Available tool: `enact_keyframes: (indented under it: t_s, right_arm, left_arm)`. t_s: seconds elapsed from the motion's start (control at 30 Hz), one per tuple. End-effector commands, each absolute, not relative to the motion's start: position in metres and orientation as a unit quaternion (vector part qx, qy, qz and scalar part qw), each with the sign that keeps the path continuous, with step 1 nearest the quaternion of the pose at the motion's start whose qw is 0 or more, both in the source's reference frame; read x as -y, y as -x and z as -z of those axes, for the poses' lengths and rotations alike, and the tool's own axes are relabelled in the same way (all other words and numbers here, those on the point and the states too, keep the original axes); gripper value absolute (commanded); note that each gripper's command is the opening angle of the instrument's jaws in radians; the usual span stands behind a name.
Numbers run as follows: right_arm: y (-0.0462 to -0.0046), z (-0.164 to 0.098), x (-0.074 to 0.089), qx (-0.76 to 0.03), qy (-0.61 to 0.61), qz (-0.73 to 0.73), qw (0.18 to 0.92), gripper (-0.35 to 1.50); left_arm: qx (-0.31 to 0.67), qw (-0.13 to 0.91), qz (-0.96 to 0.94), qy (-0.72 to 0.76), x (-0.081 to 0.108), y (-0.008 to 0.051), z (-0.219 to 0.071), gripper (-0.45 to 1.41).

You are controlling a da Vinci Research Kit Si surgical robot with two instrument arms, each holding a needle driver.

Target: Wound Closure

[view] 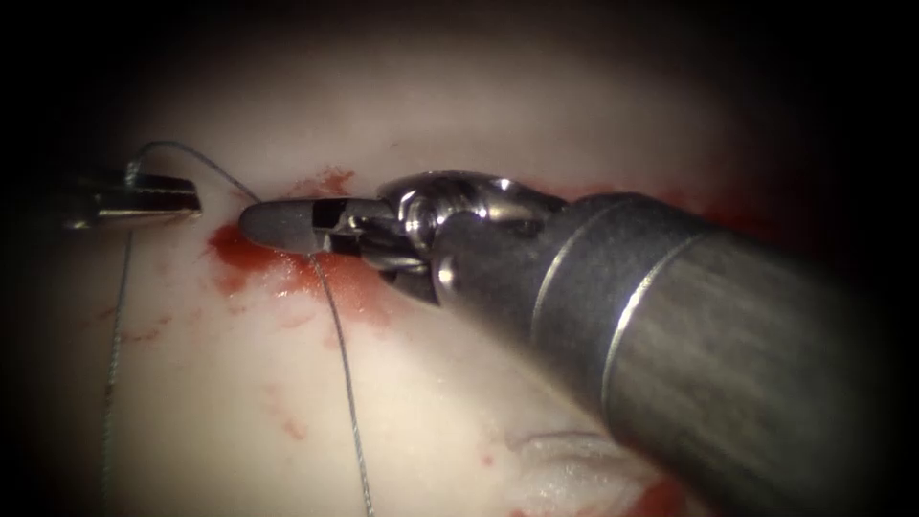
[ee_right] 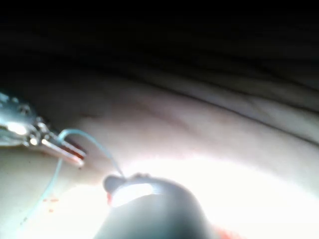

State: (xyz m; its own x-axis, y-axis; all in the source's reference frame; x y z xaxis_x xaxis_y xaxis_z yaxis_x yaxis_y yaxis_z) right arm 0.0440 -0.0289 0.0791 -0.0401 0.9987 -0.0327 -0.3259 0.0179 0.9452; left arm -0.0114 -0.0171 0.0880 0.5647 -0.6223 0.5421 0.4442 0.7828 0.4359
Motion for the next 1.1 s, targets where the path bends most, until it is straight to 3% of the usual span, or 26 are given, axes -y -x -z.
enact_keyframes:
  t_s: [0.03, 0.3, 0.63, 0.87, 1.1]
  right_arm:
    - [-0.0456, -0.08, 0.028, -0.431, -0.387, -0.585, 0.568, -0.35]
    - [-0.0489, -0.083, 0.028, -0.481, -0.387, -0.608, 0.5, -0.35]
    - [-0.0485, -0.083, 0.026, -0.537, -0.389, -0.615, 0.427, -0.35]
    - [-0.0487, -0.083, 0.026, -0.557, -0.456, -0.598, 0.353, -0.35]
    - [-0.0488, -0.083, 0.027, -0.556, -0.513, -0.572, 0.318, -0.35]
  left_arm:
    - [0.358, 0.874, 0.303, -0.127, 0.016, 0.0121, -0.088, -0.45]
    - [0.368, 0.87, 0.294, -0.144, 0.017, 0.0129, -0.088, -0.45]
    - [0.372, 0.875, 0.228, -0.209, 0.019, 0.0151, -0.09, -0.45]
    - [0.364, 0.885, 0.16, -0.241, 0.021, 0.0166, -0.093, -0.45]
    - [0.265, 0.932, 0.131, -0.209, 0.02, 0.0161, -0.098, -0.45]
